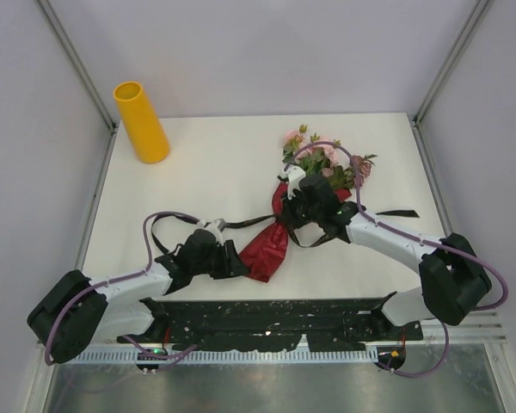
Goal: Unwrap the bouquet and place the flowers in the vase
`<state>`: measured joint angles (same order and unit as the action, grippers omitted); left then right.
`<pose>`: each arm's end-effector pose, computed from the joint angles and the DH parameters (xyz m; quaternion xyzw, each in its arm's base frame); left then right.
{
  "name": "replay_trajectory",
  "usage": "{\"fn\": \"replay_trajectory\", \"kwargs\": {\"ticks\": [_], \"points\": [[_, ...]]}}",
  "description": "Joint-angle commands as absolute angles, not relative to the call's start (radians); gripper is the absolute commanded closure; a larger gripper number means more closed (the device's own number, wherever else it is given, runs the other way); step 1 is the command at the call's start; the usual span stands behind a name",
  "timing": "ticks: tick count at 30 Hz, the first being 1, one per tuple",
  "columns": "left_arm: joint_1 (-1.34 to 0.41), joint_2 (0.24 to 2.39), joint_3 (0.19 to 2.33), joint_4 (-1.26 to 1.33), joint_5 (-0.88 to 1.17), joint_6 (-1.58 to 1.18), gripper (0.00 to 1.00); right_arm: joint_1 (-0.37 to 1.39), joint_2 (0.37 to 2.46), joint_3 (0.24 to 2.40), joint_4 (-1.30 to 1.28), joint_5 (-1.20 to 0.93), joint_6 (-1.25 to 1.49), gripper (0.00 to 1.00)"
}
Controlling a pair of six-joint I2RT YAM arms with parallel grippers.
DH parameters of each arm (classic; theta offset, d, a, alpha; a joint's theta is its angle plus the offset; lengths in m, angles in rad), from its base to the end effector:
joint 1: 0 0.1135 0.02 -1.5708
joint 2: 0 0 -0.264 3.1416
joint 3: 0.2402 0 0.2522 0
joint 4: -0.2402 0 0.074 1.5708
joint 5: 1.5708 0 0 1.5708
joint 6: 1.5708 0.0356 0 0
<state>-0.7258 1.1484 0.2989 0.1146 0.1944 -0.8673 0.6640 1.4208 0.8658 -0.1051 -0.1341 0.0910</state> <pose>0.1446 -0.1375 0.1369 -0.0250 0.9101 -0.3508 0.2190 0.2386 0.1927 0.2294 -0.2815 0.8512 0.2177 0.3857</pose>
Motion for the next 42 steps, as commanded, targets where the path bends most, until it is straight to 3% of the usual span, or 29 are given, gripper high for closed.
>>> {"fn": "replay_trajectory", "kwargs": {"ticks": [1, 9, 17, 20, 21, 23, 26, 34, 42], "points": [[-0.732, 1.193, 0.278, 0.009, 0.107, -0.853, 0.54, 0.666, 1.328, 0.905, -0.041, -0.022, 0.115, 0.94], [-0.739, 1.216, 0.287, 0.009, 0.098, -0.857, 0.53, 0.666, 1.356, 1.009, -0.095, -0.081, 0.169, 0.95], [-0.749, 1.226, 0.291, 0.011, 0.095, -0.865, 0.53, 0.666, 1.322, 0.925, -0.12, -0.103, 0.224, 0.94], [-0.752, 1.223, 0.293, 0.009, 0.094, -0.867, 0.53, 0.666, 1.321, 0.885, -0.139, -0.109, 0.226, 0.81], [-0.755, 1.223, 0.291, 0.009, 0.094, -0.868, 0.53, 0.663, 1.319, 0.882, -0.146, -0.11, 0.224, 0.68], [-0.756, 1.221, 0.293, 0.008, 0.094, -0.868, 0.53, 0.655, 1.334, 0.893, -0.172, -0.136, 0.209, 0.53], [-0.758, 1.216, 0.298, 0.003, 0.089, -0.868, 0.53, 0.623, 1.364, 0.94, -0.23, -0.204, 0.19, 0.39], [-0.761, 1.201, 0.29, 0.003, 0.077, -0.87, 0.53, 0.512, 1.454, 0.956, -0.247, -0.498, 0.169, 0.36], [-0.761, 1.215, 0.301, 0.003, 0.078, -0.868, 0.53, 0.488, 1.577, 1.009, -0.23, -0.58, 0.15, 0.32]]}}
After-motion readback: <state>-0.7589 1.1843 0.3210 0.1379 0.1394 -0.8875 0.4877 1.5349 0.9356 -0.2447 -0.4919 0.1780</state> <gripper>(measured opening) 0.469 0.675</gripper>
